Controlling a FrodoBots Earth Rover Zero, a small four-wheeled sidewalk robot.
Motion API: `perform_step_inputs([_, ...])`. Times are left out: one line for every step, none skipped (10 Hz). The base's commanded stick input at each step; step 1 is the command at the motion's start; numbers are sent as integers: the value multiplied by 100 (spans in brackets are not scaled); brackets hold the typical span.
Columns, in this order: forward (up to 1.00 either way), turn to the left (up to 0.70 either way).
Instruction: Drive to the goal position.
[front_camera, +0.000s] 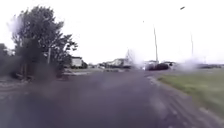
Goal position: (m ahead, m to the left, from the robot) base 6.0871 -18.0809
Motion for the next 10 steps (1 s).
perform_step_inputs([100, 0])
perform_step_inputs([100, 0])
perform_step_inputs([100, 0])
perform_step_inputs([100, 0])
perform_step_inputs([100, 0])
perform_step_inputs([100, 0])
perform_step_inputs([100, 0])
perform_step_inputs([100, 0])
perform_step_inputs([100, 0])
perform_step_inputs([100, 0])
